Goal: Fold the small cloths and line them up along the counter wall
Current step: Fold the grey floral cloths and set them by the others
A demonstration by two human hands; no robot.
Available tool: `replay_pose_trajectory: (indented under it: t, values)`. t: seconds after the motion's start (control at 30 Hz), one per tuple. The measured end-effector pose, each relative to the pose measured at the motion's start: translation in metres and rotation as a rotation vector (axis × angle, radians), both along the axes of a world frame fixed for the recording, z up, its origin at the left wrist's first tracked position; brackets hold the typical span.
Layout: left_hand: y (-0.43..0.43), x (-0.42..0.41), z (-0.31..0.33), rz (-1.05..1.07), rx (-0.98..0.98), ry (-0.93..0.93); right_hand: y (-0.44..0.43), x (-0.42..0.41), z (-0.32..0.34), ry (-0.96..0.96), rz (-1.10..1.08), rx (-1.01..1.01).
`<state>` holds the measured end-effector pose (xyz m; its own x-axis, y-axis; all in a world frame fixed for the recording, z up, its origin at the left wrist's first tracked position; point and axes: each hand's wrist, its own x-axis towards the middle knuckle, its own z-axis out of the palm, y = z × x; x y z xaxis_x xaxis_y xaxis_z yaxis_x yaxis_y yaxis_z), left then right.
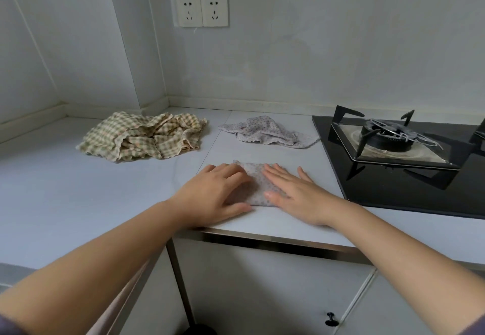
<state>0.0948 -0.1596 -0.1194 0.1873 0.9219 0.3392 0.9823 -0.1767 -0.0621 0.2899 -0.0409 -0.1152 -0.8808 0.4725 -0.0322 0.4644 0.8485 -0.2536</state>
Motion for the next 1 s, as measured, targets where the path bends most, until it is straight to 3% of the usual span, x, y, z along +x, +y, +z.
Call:
replay_pose_trajectory:
  t: [0.07, 0.17, 0.3, 0.37, 0.47, 0.57, 0.63, 0.77, 0.93, 1.0]
  values:
    - [-0.003, -0.005, 0.000, -0.130, 0.109, 0.072, 0.000, 0.009, -0.002, 0.054, 0.036, -0.021]
    - [0.009, 0.000, 0.007, -0.093, 0.146, 0.021, 0.002, 0.011, 0.000, 0.136, 0.039, -0.038]
    - [0.032, 0.000, 0.021, 0.052, 0.092, -0.469, 0.023, -0.004, 0.003, 0.428, 0.030, -0.141]
    - [0.046, -0.004, 0.031, 0.088, 0.074, -0.764, 0.040, -0.013, 0.013, 0.595, -0.069, -0.308]
    - [0.073, -0.009, 0.052, 0.042, -0.016, -1.327, 0.066, -0.023, 0.043, 0.677, -0.232, -0.583]
    - [0.105, -0.006, 0.077, 0.105, -0.068, -1.567, 0.089, -0.024, 0.077, 0.764, -0.334, -0.897]
    - [0.128, 0.005, 0.104, 0.205, -0.043, -1.644, 0.101, -0.023, 0.099, 0.842, -0.394, -0.986]
    - [0.169, 0.040, 0.162, 0.375, -0.009, -1.686, 0.115, -0.011, 0.146, 0.978, -0.594, -0.827]
    - [0.205, 0.109, 0.221, 0.413, 0.204, -1.228, 0.122, 0.030, 0.210, 1.110, -0.731, -0.398]
    - [0.216, 0.139, 0.242, 0.376, 0.287, -1.128, 0.126, 0.059, 0.230, 1.101, -0.751, -0.237]
